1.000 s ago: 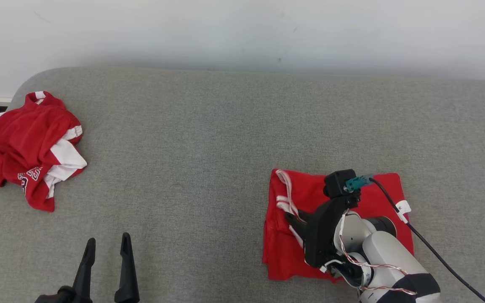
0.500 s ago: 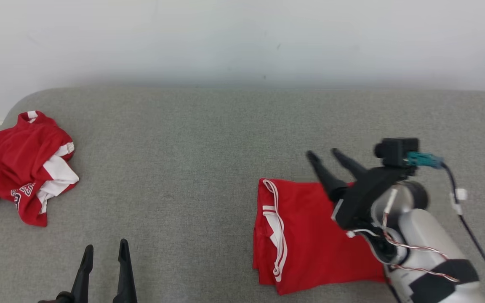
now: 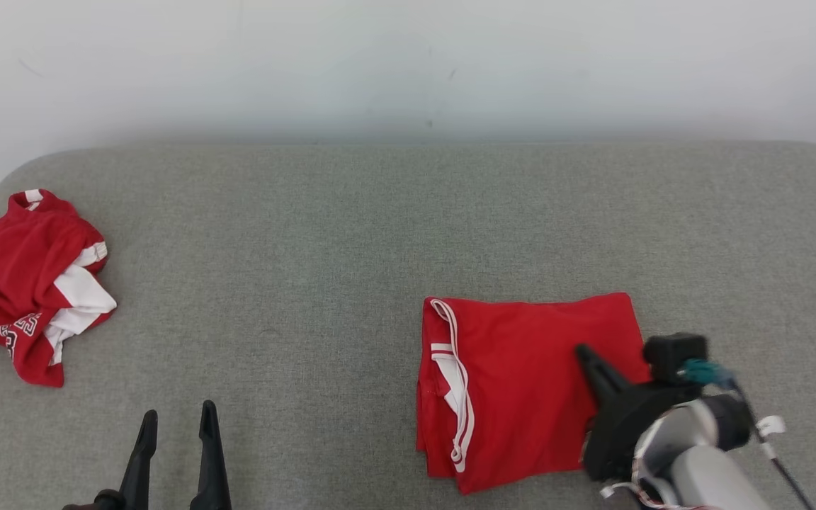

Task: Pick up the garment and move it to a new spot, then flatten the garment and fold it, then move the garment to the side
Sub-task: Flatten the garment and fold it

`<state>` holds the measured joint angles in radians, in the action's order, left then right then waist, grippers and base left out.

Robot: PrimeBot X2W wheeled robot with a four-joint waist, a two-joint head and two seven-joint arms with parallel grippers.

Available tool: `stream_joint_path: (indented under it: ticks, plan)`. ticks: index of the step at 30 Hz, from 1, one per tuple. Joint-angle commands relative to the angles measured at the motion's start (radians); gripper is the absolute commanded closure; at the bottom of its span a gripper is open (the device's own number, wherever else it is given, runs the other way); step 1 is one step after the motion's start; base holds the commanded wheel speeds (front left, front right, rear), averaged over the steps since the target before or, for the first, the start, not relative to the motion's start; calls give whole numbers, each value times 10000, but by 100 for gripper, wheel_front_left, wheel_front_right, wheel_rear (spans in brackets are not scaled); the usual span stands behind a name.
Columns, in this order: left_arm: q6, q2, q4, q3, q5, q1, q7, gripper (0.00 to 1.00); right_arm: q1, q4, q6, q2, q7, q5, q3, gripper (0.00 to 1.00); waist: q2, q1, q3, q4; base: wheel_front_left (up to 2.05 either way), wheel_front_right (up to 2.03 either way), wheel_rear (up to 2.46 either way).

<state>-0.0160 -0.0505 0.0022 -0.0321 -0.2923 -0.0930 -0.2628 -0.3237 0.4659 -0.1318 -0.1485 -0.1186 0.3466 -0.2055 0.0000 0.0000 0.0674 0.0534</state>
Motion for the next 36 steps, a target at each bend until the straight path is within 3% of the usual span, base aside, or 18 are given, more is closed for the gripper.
stream_joint_path:
  ticks: [1,11,24,31,32,33,34,36]
  plan:
    - [55,0,-29,4,-45,93,-23,0,56,175,22,228,8,-175,-211,100,0,0,107,56,0,0,0]
    - [171,0,60,8,0,287,-23,0,-938,2030,22,962,-20,-738,-1391,100,0,0,349,388,0,0,0]
    - [171,0,242,13,-36,356,-23,0,-1907,2339,22,979,210,2113,-4492,100,0,0,378,664,0,0,0]
    - [7,0,188,165,-15,161,-23,0,-1996,1756,22,974,1447,3066,-4404,100,0,0,114,274,0,0,0]
    - [0,0,161,195,-7,101,-23,0,-1941,1747,22,976,1648,2952,-4236,77,0,0,75,196,0,0,0]
    - [-14,-2,143,258,3,39,-23,0,-1861,1714,22,976,1846,2845,-4073,61,0,0,23,98,0,0,0]
    - [-16,-2,127,286,16,-12,-23,0,-1756,1731,22,977,2017,2710,-3870,0,0,0,-21,17,0,0,0]
    - [-33,0,98,365,25,-78,-23,0,-1562,1556,22,976,2581,2399,-3381,0,0,0,-125,-158,0,0,0]
